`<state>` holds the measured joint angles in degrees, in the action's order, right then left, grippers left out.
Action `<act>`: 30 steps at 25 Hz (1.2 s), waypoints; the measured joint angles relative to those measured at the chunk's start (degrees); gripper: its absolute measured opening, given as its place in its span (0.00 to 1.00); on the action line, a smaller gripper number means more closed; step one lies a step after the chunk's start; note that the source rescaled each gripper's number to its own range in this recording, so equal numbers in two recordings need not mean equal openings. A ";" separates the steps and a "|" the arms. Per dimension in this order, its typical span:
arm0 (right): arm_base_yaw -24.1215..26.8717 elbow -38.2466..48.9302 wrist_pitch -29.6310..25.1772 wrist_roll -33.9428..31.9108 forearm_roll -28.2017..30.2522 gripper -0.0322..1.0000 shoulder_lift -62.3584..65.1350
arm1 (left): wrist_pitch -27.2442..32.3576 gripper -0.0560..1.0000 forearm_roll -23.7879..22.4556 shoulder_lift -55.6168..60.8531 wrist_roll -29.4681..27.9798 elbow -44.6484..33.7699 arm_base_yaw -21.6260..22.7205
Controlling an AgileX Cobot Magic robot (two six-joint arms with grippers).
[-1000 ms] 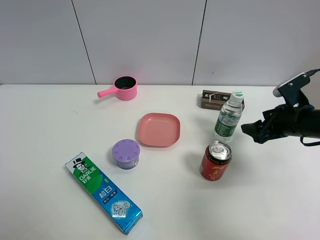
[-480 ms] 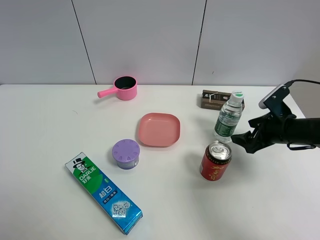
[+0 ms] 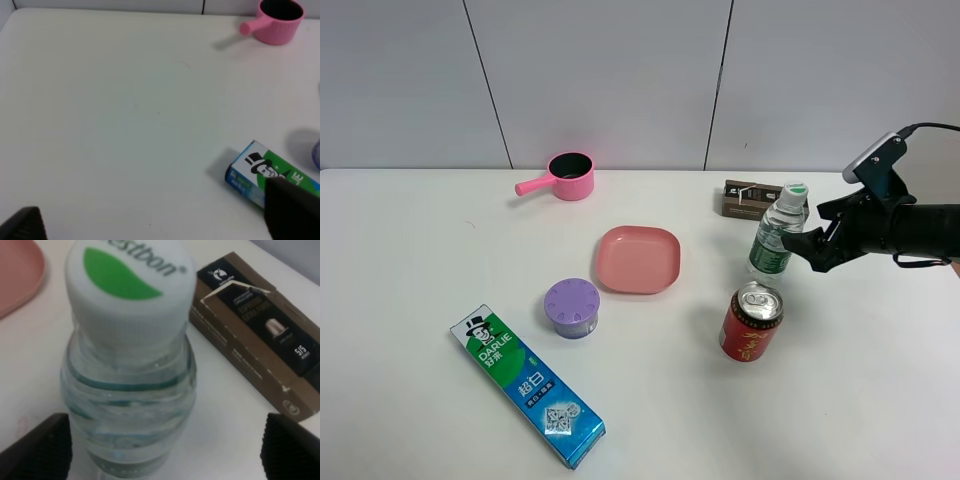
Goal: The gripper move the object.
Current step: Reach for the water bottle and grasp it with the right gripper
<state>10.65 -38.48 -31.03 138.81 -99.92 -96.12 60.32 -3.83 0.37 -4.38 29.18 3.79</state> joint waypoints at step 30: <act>-5.79 -5.76 -1.35 0.57 -0.03 0.03 -7.87 | 0.00 1.00 0.05 0.00 0.00 0.00 0.00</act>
<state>4.86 -44.24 -32.38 139.37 -99.95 -103.99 60.32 -3.77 0.37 -4.38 29.18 3.79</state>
